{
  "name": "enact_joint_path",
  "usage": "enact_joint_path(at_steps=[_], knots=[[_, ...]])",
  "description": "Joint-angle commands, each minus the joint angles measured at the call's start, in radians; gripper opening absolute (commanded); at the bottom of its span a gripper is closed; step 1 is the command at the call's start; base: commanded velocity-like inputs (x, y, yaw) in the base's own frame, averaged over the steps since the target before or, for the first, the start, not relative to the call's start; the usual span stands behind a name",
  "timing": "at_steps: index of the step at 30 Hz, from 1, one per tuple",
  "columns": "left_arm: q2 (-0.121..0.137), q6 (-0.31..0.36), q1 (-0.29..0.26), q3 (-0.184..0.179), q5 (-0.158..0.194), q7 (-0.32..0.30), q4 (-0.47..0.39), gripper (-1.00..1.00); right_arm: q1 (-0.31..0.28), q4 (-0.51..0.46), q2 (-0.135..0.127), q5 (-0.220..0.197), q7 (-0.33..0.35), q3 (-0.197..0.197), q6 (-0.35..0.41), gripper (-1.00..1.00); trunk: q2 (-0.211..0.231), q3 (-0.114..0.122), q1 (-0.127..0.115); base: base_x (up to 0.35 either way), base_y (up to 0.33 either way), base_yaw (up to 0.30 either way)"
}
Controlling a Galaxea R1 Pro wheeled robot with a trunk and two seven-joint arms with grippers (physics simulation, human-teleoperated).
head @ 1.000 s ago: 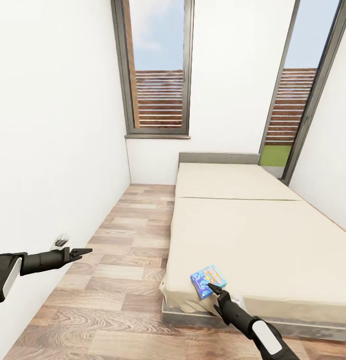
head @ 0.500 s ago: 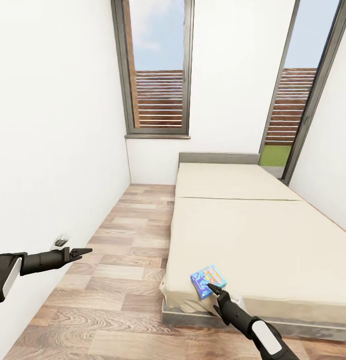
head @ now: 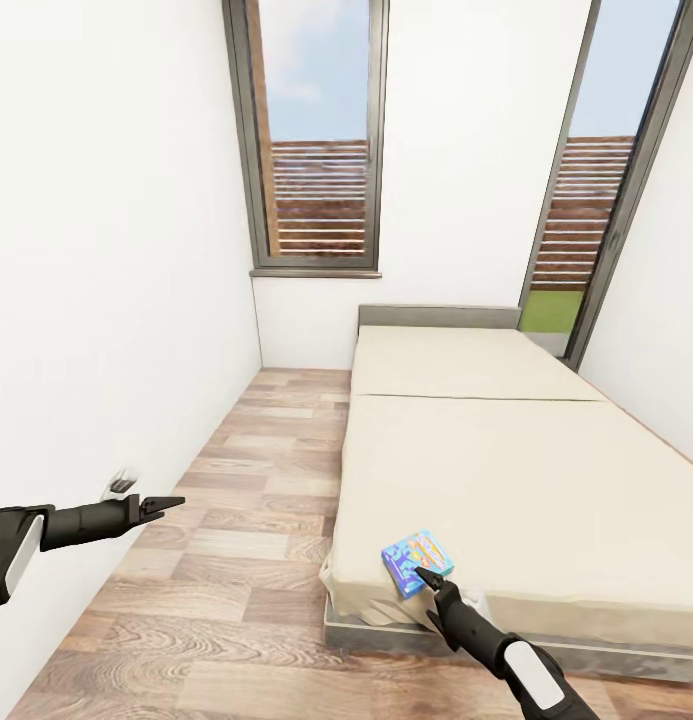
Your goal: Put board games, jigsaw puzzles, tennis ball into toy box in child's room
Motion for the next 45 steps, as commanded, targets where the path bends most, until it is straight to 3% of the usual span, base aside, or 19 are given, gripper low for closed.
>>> enact_joint_path(at_steps=[1,18,45], knots=[[0.0,0.009,-0.001,0.0,0.004,-0.001,0.0,1.0,-0.001,0.0,0.001,-0.005,0.001,-0.005,0.009,1.0,0.0,-0.001,0.0,0.0,0.0,0.0],[0.0,0.009,-0.001,0.002,0.004,-0.001,0.0,1.0,-0.001,-0.001,0.006,-0.001,0.036,0.006,0.009,1.0,0.0,-0.001,0.0,0.0,0.0,0.0],[-0.001,0.009,-0.001,0.002,0.004,-0.001,0.0,1.0,-0.001,-0.001,0.007,0.002,0.039,0.006,0.009,1.0,0.0,-0.001,0.0,0.019,0.007,0.0]])
